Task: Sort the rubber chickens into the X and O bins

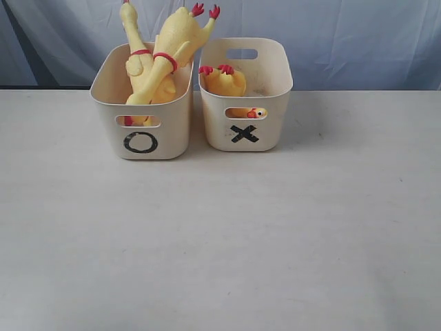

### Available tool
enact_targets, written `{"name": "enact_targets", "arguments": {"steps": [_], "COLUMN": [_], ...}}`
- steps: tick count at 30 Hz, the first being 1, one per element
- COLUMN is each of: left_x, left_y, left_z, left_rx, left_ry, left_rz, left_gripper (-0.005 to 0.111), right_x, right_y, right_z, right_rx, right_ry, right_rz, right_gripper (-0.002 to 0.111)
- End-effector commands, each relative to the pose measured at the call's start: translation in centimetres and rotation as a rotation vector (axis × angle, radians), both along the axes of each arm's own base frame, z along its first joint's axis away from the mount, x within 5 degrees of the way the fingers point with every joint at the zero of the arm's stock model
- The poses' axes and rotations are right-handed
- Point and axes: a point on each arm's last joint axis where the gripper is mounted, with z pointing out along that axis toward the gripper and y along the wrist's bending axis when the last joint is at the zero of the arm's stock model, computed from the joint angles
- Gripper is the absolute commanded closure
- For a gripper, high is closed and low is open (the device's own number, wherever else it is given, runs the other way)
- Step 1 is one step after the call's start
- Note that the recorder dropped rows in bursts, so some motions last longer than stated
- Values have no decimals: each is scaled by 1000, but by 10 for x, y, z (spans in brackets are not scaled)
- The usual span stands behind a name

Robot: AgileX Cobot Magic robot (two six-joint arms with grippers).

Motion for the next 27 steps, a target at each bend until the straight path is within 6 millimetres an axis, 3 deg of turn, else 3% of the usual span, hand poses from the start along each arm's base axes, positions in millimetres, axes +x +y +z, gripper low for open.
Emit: {"name": "enact_targets", "arguments": {"steps": [1, 7, 13, 17, 27], "left_x": [0, 0, 0, 0, 0], "left_y": [0, 0, 0, 0, 0], "left_z": [-2, -1, -1, -1, -1], "left_rx": [-1, 9, 319, 314, 309], "left_ry": [3, -1, 10, 10, 10], "left_rz": [-1, -3, -47, -48, -47], "left_gripper": [107, 107, 107, 107, 107], "right_x": [0, 0, 0, 0, 0], "right_y": [0, 0, -1, -4, -4], "right_z": [-1, -1, -1, 0, -2], "right_rx": [-13, -13, -51, -149, -153], "right_ry": [-7, -7, -11, -29, -7], "right_rz": [2, 2, 0, -9, -9], "right_gripper": [108, 108, 108, 108, 108]}}
